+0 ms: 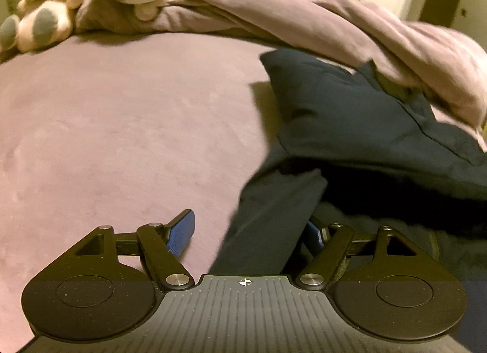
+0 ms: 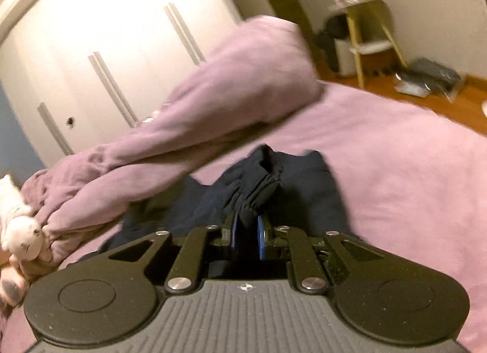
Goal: Fold large clothes
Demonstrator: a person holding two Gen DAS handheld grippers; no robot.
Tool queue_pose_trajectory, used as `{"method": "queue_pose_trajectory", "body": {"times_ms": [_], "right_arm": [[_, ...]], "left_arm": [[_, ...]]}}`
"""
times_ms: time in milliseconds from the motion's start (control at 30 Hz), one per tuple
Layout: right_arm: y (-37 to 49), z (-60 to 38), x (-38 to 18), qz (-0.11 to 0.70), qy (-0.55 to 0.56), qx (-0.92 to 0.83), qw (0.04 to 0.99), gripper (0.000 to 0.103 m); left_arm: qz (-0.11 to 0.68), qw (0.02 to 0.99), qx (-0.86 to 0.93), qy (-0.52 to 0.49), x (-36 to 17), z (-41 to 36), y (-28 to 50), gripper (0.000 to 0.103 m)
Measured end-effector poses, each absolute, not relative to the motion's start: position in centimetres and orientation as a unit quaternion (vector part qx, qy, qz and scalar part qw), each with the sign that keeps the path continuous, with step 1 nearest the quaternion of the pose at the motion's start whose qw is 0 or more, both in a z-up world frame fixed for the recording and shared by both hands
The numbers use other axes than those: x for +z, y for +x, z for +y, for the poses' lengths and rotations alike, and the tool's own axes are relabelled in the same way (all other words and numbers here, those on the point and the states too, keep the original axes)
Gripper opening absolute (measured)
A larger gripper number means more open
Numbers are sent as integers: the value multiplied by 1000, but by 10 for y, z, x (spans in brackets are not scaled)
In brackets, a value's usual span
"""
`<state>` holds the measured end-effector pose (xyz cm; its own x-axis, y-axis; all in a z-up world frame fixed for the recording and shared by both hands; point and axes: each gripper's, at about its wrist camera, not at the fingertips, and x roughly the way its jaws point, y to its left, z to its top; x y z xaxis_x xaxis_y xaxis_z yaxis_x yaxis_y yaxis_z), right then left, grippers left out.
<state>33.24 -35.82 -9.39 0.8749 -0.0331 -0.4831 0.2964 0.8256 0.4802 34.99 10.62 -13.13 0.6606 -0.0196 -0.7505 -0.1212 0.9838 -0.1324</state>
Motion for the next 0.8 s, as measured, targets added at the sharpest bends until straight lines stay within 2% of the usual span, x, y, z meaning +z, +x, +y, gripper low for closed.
{"method": "queue_pose_trajectory", "body": {"times_ms": [67,133,233,367,500,667,767,800], "right_arm": [[328,-381,-109,252,343,-78,902,18],[322,-386,-114,254,353,-88,896,21],[311,-381,-109,236,301,-134,914,21],[317,-365,-101,200,290,-125,928,21],[369,-315,-104,255,262,9,931,21],[421,-258,-123,304,129,40,943,21],[435,-261,-137,328,84,17,941,14],[436,-269,-137,323,72,3,944,7]], "left_arm": [[414,907,28,-70,-129,102,345,79],[410,909,26,-75,-122,107,338,79],[387,918,43,-81,-103,118,329,79],[339,935,60,-87,-80,113,337,80],[331,936,-4,-118,-75,77,379,80],[314,945,-7,-93,-94,24,431,81],[331,942,1,-59,-114,8,452,79],[334,942,5,-37,-119,5,455,80]]}}
